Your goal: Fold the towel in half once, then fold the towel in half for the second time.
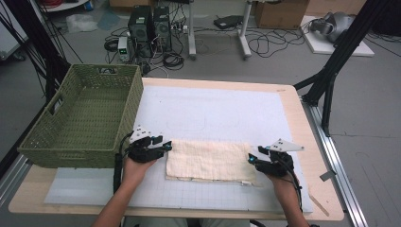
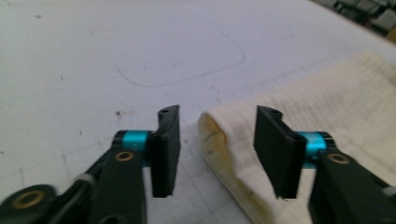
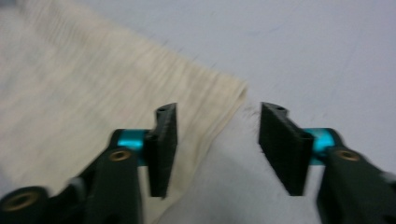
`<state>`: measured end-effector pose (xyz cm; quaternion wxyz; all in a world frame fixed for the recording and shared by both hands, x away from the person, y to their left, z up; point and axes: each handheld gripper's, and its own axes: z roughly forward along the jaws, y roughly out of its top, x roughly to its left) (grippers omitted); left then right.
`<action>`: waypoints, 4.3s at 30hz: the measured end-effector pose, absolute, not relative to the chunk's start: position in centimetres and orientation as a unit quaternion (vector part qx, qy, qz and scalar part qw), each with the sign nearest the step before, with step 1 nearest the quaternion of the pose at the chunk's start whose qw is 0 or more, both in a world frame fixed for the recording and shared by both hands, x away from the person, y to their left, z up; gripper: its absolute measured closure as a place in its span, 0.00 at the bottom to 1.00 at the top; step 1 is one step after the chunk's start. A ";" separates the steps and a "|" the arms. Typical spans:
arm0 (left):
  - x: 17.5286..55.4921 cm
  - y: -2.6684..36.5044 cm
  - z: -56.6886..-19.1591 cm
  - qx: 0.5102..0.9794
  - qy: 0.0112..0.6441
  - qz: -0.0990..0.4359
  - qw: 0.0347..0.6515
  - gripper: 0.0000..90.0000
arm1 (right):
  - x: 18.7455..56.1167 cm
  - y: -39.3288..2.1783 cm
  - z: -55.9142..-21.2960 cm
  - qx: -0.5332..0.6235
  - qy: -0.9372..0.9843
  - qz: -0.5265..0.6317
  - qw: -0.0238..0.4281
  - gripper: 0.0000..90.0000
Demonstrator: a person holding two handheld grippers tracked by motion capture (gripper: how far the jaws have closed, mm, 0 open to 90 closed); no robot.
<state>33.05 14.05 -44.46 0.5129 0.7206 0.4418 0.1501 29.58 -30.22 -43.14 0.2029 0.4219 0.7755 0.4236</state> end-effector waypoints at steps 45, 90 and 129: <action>37.6 11.7 -44.7 0.764 0.408 0.168 0.472 0.95 | 36.3 -26.9 -44.2 0.400 0.808 0.372 0.220 0.94; 31.7 13.7 -41.8 0.712 0.360 0.157 0.582 0.22 | 30.0 -29.4 -41.7 0.374 0.784 0.447 0.212 0.13; 36.5 12.4 -41.8 0.745 0.403 0.147 0.510 0.37 | 30.5 -30.0 -42.2 0.391 0.783 0.445 0.187 0.13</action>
